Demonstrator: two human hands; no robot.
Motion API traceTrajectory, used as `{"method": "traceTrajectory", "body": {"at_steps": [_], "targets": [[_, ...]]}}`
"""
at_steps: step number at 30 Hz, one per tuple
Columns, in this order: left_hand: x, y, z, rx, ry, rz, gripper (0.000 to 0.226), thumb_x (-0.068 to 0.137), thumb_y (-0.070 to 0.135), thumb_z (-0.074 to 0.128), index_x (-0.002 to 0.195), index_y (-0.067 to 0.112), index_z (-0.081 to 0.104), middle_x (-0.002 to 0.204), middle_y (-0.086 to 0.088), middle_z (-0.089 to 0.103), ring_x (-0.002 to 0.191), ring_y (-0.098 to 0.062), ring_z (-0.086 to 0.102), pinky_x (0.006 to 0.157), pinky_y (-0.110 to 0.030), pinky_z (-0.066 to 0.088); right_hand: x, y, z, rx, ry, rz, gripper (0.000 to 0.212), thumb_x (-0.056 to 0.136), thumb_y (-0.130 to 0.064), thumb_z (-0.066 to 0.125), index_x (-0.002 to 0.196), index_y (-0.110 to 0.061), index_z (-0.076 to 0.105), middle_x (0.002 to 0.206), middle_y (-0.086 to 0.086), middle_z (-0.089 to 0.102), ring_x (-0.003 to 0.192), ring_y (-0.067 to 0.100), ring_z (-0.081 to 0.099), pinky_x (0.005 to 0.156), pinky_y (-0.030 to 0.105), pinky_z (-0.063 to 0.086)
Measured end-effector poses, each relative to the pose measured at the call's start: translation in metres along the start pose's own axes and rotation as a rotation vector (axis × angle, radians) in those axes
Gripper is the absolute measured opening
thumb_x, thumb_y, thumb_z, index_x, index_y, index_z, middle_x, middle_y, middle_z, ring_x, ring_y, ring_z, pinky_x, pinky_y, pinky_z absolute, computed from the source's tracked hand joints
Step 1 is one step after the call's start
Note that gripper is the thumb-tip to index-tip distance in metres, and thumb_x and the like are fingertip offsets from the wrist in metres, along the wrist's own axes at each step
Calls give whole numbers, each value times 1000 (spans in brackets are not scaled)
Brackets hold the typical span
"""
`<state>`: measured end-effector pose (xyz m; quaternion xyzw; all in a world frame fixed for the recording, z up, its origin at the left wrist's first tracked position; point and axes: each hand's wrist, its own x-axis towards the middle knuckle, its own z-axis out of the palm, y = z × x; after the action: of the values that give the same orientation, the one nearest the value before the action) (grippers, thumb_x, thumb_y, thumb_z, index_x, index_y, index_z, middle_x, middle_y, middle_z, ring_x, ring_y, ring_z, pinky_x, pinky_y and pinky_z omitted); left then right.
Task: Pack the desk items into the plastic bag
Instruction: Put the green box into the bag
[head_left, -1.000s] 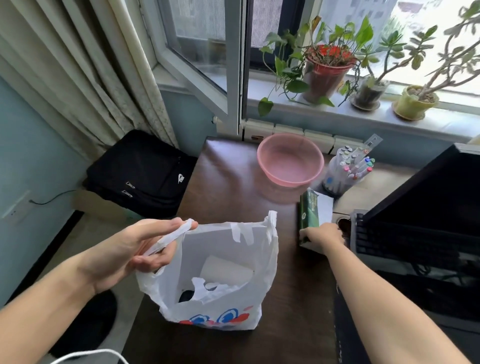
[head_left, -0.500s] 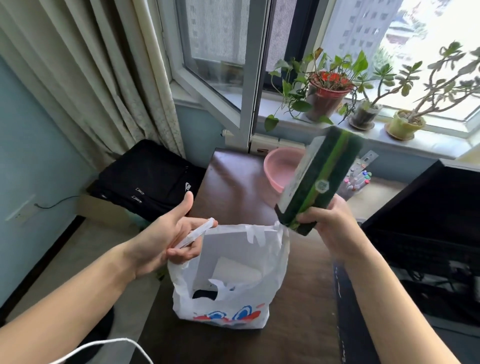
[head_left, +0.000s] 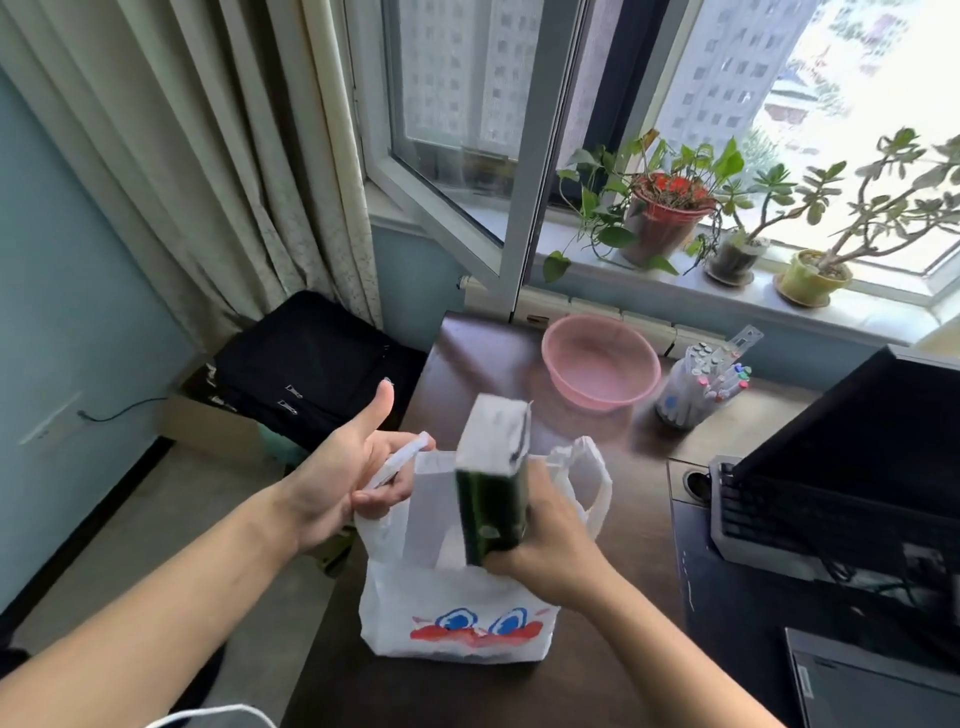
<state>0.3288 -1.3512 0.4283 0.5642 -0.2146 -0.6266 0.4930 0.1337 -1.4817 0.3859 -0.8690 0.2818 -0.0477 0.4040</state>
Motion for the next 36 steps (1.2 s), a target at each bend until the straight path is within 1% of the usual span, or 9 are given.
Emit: {"method": "traceTrajectory", "body": {"at_steps": [3, 7, 16, 20, 24, 29, 32, 34, 36], "targets": [[1, -4, -1, 25, 3, 14, 108, 78, 85, 24, 111, -11, 58, 46, -8, 38, 35, -11, 16, 42, -22, 19, -3, 12, 16, -175, -156, 81, 58, 69, -38, 76, 111, -19, 41, 103, -4, 55, 92, 18, 59, 74, 31, 49], [0, -5, 3, 10, 53, 5, 98, 76, 82, 27, 122, 2, 60, 48, -9, 34, 36, -11, 19, 45, -24, 22, -2, 16, 27, -450, -328, 219, 46, 76, -16, 67, 102, -19, 30, 110, 6, 52, 102, 28, 57, 76, 36, 49], [-2, -2, 9, 141, -3, -20, 91, 75, 82, 37, 134, 15, 52, 47, -4, 35, 43, -13, 17, 48, -23, 26, -2, 7, 32, -750, -533, 217, 43, 85, -19, 65, 124, -9, 51, 123, 12, 57, 111, 30, 56, 91, 40, 50], [-3, 3, 11, 199, 25, 14, 87, 69, 76, 56, 126, 10, 60, 49, -8, 31, 41, -11, 20, 48, -24, 21, -11, 5, 21, -822, -409, 199, 36, 86, -27, 63, 119, -12, 56, 115, 9, 61, 105, 31, 61, 88, 42, 49], [0, 4, 14, 328, 110, 92, 83, 78, 59, 62, 111, -17, 56, 43, -5, 37, 36, -11, 21, 47, -26, 18, -27, -6, -11, -1020, -222, 83, 8, 85, -14, 61, 89, -20, 65, 93, 6, 73, 88, 27, 69, 90, 39, 40], [3, 1, 19, 353, 155, 80, 38, 98, 30, 51, 112, -4, 64, 41, -2, 40, 38, -10, 23, 38, -18, 20, -22, 13, -44, -888, 494, 104, 32, 62, -30, 75, 83, -12, 61, 78, 10, 62, 73, 33, 58, 66, 42, 46], [4, 2, 22, 337, 172, 95, 27, 100, 25, 49, 110, 9, 67, 42, -4, 41, 39, -11, 25, 37, -16, 24, -9, 24, -58, -711, 466, 398, 70, 67, -49, 75, 119, -7, 55, 104, 12, 59, 93, 36, 59, 76, 43, 48], [4, 3, 24, 337, 192, 110, 30, 101, 25, 46, 107, 5, 68, 44, -6, 44, 38, -12, 26, 40, -15, 34, -2, 30, -64, -484, 320, 550, 47, 74, -46, 67, 104, -9, 63, 99, 9, 67, 93, 34, 65, 73, 38, 49], [3, 4, 28, 350, 188, 132, 37, 102, 24, 44, 86, 9, 73, 42, -6, 48, 41, -18, 32, 59, -23, 49, 2, 36, -67, -134, 234, 549, 30, 76, -33, 63, 74, -3, 68, 73, 7, 75, 70, 21, 70, 63, 32, 51]]}}
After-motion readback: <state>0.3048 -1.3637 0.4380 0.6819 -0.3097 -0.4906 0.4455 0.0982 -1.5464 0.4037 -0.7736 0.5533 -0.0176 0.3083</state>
